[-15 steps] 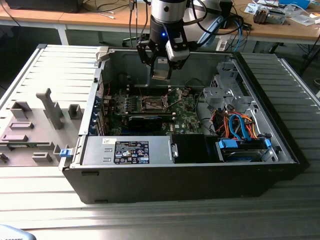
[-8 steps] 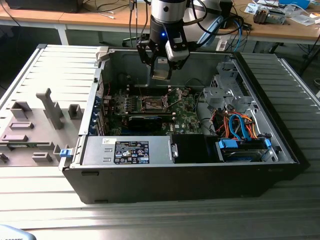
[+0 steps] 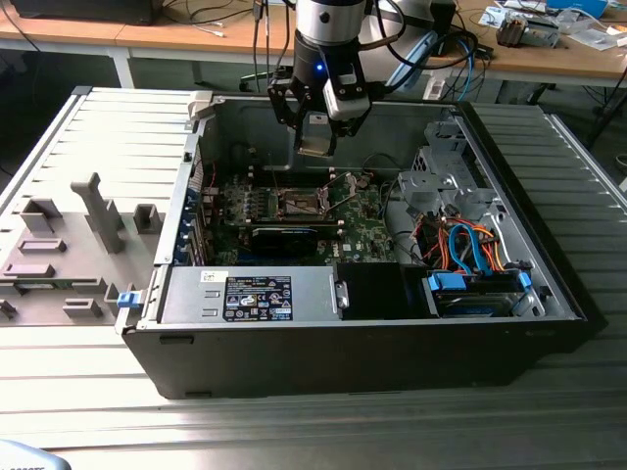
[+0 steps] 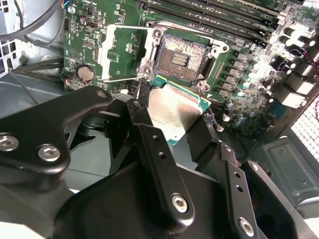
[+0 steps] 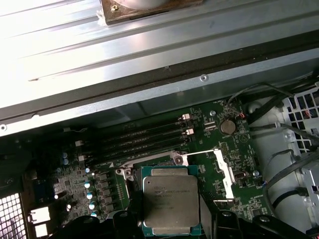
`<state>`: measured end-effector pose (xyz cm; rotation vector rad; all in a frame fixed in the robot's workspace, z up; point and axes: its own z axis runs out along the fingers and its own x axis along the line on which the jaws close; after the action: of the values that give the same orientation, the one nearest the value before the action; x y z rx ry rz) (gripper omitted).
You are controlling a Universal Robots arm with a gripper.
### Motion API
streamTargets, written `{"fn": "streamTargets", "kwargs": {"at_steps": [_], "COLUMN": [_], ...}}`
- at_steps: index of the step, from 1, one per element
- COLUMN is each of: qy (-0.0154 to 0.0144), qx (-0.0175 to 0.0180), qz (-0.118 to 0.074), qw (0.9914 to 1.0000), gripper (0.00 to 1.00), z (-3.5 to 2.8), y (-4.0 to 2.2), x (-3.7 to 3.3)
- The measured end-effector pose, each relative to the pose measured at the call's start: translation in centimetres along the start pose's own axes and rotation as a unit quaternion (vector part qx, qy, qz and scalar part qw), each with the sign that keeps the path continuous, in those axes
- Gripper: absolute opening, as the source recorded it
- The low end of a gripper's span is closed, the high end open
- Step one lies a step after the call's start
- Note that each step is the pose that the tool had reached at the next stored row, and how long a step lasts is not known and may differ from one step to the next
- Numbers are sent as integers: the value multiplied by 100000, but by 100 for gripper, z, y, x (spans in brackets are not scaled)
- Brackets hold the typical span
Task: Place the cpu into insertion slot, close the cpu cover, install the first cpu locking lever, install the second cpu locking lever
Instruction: 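Place the cpu into insertion slot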
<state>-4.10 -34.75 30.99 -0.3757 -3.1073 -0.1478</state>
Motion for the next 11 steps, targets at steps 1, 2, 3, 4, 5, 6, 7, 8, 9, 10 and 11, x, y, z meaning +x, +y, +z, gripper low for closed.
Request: {"fn": "streamTargets", "kwargs": {"at_steps": [1, 2, 3, 4, 5, 6, 7, 8, 9, 10, 11], "qy": [-5, -13, -16, -23, -26, -32, -39, -51, -57, -68, -72], "qx": [-3, -5, -6, -6, -6, -8, -8, -11, -10, -15, -17], "qz": [56, 147, 197, 248, 287, 362, 449, 538, 624, 737, 791], "qw": [100000, 100000, 100000, 100000, 100000, 99999, 99999, 99999, 99998, 99997, 99997], "gripper": [55, 55, 55, 55, 55, 55, 55, 55, 55, 55, 55], "z": [0, 0, 1, 1, 1, 1, 1, 1, 1, 2, 2], "y": [0, 0, 0, 0, 0, 0, 0, 0, 0, 0, 0], "x": [0, 0, 0, 0, 0, 0, 0, 0, 0, 0, 0]}}
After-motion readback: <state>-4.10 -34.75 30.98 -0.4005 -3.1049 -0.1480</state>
